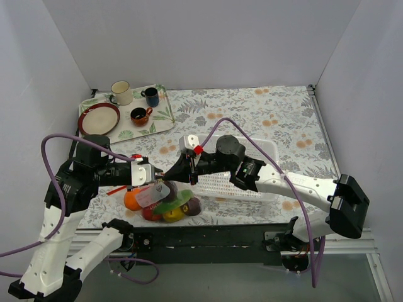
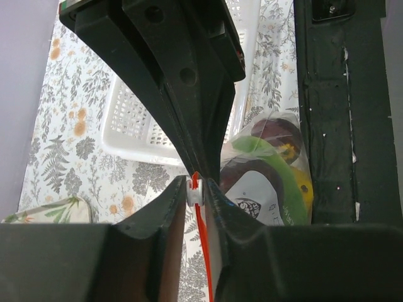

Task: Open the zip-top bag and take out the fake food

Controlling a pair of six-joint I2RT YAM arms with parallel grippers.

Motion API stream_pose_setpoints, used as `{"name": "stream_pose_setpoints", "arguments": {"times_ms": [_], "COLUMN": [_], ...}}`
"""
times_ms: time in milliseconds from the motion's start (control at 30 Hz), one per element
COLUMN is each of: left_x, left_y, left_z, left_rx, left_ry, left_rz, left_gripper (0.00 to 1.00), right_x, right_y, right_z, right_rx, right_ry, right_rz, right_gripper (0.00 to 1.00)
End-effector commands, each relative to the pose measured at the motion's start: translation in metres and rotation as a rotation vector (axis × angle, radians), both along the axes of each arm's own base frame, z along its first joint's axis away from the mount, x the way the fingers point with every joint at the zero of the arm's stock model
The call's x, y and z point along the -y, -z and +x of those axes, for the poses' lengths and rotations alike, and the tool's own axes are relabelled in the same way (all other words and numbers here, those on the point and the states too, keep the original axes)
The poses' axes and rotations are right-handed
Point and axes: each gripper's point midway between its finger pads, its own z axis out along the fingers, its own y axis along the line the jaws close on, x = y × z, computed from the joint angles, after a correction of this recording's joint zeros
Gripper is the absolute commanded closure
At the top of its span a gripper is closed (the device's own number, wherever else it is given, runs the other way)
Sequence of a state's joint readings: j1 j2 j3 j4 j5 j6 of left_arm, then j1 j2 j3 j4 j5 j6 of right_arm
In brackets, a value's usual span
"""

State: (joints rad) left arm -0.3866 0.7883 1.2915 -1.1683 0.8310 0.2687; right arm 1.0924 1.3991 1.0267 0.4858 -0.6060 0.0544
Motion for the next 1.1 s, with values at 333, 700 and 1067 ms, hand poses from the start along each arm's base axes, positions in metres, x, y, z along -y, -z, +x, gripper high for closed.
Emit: {"name": "stream_pose_setpoints", "arguments": {"times_ms": [333, 700, 1067], "left_x": [-0.008, -0.027, -0.010], "left_y": [-0.002, 0.020, -0.014], "left_z": [0.003, 0.020, 0.014], "left_rx": [0.011, 0.062, 0.035], "left_ry": [-0.034, -0.118, -0.072], "left_rz": [0.049, 0.168, 0.056], "left_gripper": [1.00, 1.00, 1.00], "right_x": [0.020, 0.057, 0.013], "right_y": [-0.067, -0.068, -0.043], "right_z": [0.006, 0.011, 0.026], "right_rx": [0.110, 0.162, 0.134], "right_ry": [0.094, 0.221, 0.160], "right_rz": [0.148, 0.192, 0.036], "right_gripper": [0.99, 0.99, 0.20]}}
